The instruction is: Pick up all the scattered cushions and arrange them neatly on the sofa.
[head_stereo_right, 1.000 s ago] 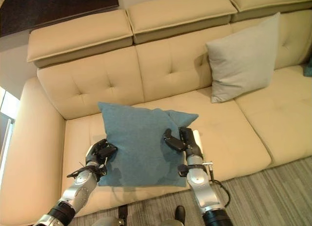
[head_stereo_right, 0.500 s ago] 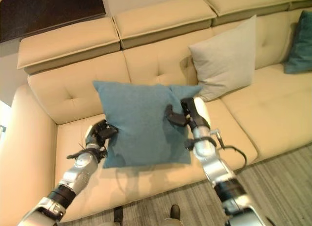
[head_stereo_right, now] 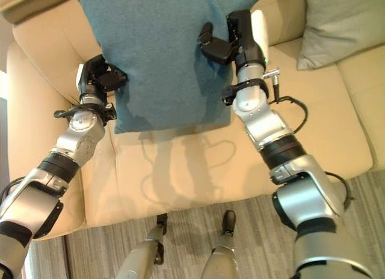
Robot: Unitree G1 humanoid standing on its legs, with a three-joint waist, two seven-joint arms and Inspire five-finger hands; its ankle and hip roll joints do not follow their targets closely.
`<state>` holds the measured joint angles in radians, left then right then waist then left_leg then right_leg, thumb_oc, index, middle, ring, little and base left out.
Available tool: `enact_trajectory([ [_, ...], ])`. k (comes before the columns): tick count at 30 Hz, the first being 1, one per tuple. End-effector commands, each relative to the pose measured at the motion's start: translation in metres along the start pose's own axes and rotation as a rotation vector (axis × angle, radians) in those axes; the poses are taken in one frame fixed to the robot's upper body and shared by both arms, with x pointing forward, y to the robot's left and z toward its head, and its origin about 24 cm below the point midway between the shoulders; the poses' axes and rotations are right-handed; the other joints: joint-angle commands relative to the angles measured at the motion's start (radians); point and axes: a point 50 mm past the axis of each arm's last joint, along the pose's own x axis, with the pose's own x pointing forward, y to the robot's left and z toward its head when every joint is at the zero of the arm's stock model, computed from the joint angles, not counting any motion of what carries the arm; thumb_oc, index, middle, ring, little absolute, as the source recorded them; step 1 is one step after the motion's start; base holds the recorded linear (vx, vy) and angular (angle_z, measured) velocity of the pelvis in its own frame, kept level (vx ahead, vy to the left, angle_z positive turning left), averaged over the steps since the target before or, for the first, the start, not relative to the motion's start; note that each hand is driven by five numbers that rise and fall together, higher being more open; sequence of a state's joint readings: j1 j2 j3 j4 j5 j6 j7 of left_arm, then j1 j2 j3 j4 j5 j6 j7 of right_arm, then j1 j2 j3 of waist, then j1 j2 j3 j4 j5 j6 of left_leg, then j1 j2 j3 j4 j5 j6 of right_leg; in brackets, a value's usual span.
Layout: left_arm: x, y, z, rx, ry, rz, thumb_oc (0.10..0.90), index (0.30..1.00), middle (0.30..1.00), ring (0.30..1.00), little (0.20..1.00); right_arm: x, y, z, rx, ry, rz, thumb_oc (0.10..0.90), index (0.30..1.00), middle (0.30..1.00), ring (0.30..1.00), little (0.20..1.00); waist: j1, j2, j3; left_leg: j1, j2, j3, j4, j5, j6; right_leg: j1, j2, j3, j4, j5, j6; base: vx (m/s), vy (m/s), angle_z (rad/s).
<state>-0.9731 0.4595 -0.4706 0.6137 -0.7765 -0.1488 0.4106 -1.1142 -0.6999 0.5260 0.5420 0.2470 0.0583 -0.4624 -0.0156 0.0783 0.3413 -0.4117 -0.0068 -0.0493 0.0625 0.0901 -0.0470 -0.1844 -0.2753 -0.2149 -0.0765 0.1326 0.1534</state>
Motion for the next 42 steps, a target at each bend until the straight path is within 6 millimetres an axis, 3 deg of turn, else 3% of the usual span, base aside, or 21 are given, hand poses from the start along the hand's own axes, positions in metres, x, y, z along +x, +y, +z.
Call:
enact_trajectory([
  [1,-0.019,-0.083,0.073,-0.100,-0.380,-0.329,0.400,0.300,0.300,0.300,0.300,0.006,-0.018,0.116,0.090,-0.489,-0.046,0.400,0.300,0.300,0.300,0.300,0.012,0.003,-0.052,0.147,-0.011,-0.029,0.014,-0.125,0.020,-0.053,-0.053,0.061,0.395,-0.072,0.065,0.09,0.082,0.12],
  [3,-0.022,-0.088,0.073,-0.102,-0.387,-0.350,0.400,0.300,0.300,0.300,0.300,0.006,-0.024,0.114,0.074,-0.488,-0.059,0.400,0.300,0.300,0.300,0.300,0.009,0.006,-0.042,0.147,-0.014,-0.036,0.029,-0.135,0.024,-0.078,-0.054,0.088,0.411,-0.064,0.057,0.07,0.021,0.16],
  [4,-0.023,-0.094,0.076,-0.085,-0.401,-0.369,0.400,0.300,0.300,0.300,0.300,0.009,-0.029,0.115,0.060,-0.492,-0.060,0.400,0.300,0.300,0.300,0.300,0.009,0.001,-0.020,0.159,-0.015,-0.041,0.034,-0.151,0.019,-0.108,-0.064,0.076,0.328,-0.076,0.039,0.04,-0.051,0.05],
  [5,-0.022,-0.094,0.076,-0.085,-0.401,-0.369,0.400,0.300,0.300,0.300,0.300,0.009,-0.029,0.115,0.060,-0.492,-0.060,0.400,0.300,0.300,0.300,0.300,0.009,0.001,-0.018,0.160,-0.015,-0.041,0.034,-0.151,0.019,-0.106,-0.064,0.075,0.327,-0.076,0.038,0.04,-0.190,0.04],
  [6,-0.018,-0.090,0.078,-0.010,-0.425,-0.351,0.400,0.300,0.300,0.300,0.300,0.012,-0.036,0.113,0.044,-0.485,-0.083,0.400,0.300,0.300,0.300,0.300,-0.006,-0.008,0.007,0.168,-0.008,-0.052,0.033,-0.158,0.009,-0.151,-0.067,0.078,0.229,-0.040,0.050,0.01,-0.144,0.18],
  [9,-0.014,-0.086,0.075,0.024,-0.416,-0.343,0.400,0.300,0.300,0.300,0.300,0.014,-0.044,0.104,0.019,-0.459,-0.097,0.400,0.300,0.300,0.300,0.300,-0.006,-0.023,0.018,0.162,-0.007,-0.079,0.071,-0.175,-0.009,-0.120,-0.056,0.106,0.153,-0.059,0.057,0.05,-0.213,0.33],
  [12,-0.017,-0.085,0.067,0.026,-0.397,-0.330,0.400,0.300,0.300,0.300,0.300,0.014,-0.040,0.099,0.048,-0.436,-0.090,0.400,0.300,0.300,0.300,0.300,0.007,-0.045,0.002,0.117,0.009,-0.102,0.079,-0.158,-0.026,-0.119,-0.044,0.091,0.156,-0.043,0.052,0.02,-0.250,0.40],
  [18,-0.007,-0.068,0.063,0.082,-0.382,-0.224,0.400,0.300,0.300,0.300,0.300,0.015,-0.026,0.109,0.092,-0.459,-0.049,0.400,0.300,0.300,0.300,0.300,0.022,-0.052,-0.024,0.118,0.057,-0.126,-0.011,-0.100,-0.045,-0.107,0.003,0.055,0.102,-0.039,0.038,0.05,-0.136,0.22],
  [21,0.003,-0.057,0.076,0.094,-0.405,-0.156,0.400,0.300,0.300,0.300,0.300,0.017,-0.022,0.122,0.101,-0.491,-0.044,0.400,0.300,0.300,0.300,0.300,0.032,-0.058,-0.027,0.119,0.073,-0.132,-0.058,-0.077,-0.054,-0.101,0.022,0.043,0.062,-0.031,0.036,0.02,-0.047,0.18],
  [23,0.015,-0.043,0.095,0.154,-0.444,-0.092,0.400,0.300,0.300,0.300,0.300,0.021,-0.026,0.135,0.077,-0.527,-0.085,0.400,0.300,0.300,0.300,0.300,0.039,-0.061,-0.030,0.119,0.084,-0.127,-0.090,-0.059,-0.065,-0.098,0.037,0.038,0.031,-0.022,0.040,0.01,-0.026,0.02],
  [28,0.033,-0.023,0.120,0.298,-0.476,0.026,0.400,0.300,0.300,0.300,0.300,0.034,-0.034,0.140,0.046,-0.501,-0.144,0.400,0.300,0.300,0.300,0.300,0.039,-0.067,-0.038,0.092,0.087,-0.126,-0.142,-0.019,-0.078,-0.125,0.045,0.035,-0.005,0.002,0.047,-0.01,0.003,-0.02],
  [35,0.045,-0.014,0.127,0.353,-0.440,0.110,0.400,0.300,0.300,0.300,0.300,0.042,-0.028,0.138,-0.025,-0.461,-0.162,0.400,0.300,0.300,0.300,0.300,0.031,-0.069,-0.043,0.048,0.086,-0.119,-0.150,-0.002,-0.092,-0.165,0.048,0.031,-0.011,0.013,0.052,-0.01,0.009,0.05],
  [36,0.046,-0.013,0.123,0.363,-0.419,0.117,0.588,0.582,0.582,0.582,0.582,0.044,-0.026,0.135,-0.039,-0.447,-0.162,0.400,0.300,0.300,0.300,0.300,0.029,-0.067,-0.044,0.044,0.086,-0.118,-0.150,-0.003,-0.095,-0.168,0.050,0.029,-0.011,0.011,0.052,0.00,0.000,0.00],
  [37,0.047,-0.012,0.122,0.376,-0.409,0.124,0.707,0.761,0.761,0.761,0.761,0.045,-0.025,0.132,-0.058,-0.434,-0.163,0.400,0.300,0.300,0.300,0.300,0.026,-0.066,-0.046,0.037,0.086,-0.118,-0.150,-0.002,-0.096,-0.174,0.051,0.029,-0.011,0.013,0.053,-0.01,0.017,-0.08],
  [38,0.048,-0.013,0.115,0.366,-0.382,0.138,0.693,0.740,0.740,0.740,0.740,0.046,-0.023,0.129,-0.076,-0.412,-0.176,0.400,0.300,0.300,0.300,0.300,0.020,-0.065,-0.046,0.020,0.082,-0.118,-0.150,0.006,-0.098,-0.189,0.049,0.029,-0.011,0.019,0.055,0.00,0.014,-0.08],
  [39,0.048,-0.014,0.109,0.364,-0.360,0.135,0.456,0.385,0.385,0.385,0.385,0.047,-0.022,0.127,-0.093,-0.404,-0.185,0.400,0.300,0.300,0.300,0.300,0.019,-0.063,-0.048,0.017,0.085,-0.115,-0.150,0.002,-0.101,-0.192,0.051,0.030,-0.011,0.016,0.055,0.00,0.012,-0.05],
  [40,0.048,-0.014,0.109,0.364,-0.360,0.134,0.400,0.300,0.300,0.300,0.300,0.047,-0.022,0.127,-0.094,-0.404,-0.185,0.400,0.300,0.300,0.300,0.300,0.019,-0.062,-0.049,0.016,0.085,-0.115,-0.150,0.003,-0.101,-0.192,0.051,0.030,-0.011,0.016,0.055,0.00,0.000,0.00],
  [42,0.048,-0.015,0.102,0.365,-0.338,0.131,0.400,0.300,0.300,0.300,0.300,0.047,-0.021,0.126,-0.091,-0.401,-0.205,0.400,0.300,0.300,0.300,0.300,0.013,-0.059,-0.050,0.007,0.083,-0.114,-0.150,0.005,-0.101,-0.203,0.050,0.033,-0.011,0.017,0.054,0.01,0.024,-0.05],
])
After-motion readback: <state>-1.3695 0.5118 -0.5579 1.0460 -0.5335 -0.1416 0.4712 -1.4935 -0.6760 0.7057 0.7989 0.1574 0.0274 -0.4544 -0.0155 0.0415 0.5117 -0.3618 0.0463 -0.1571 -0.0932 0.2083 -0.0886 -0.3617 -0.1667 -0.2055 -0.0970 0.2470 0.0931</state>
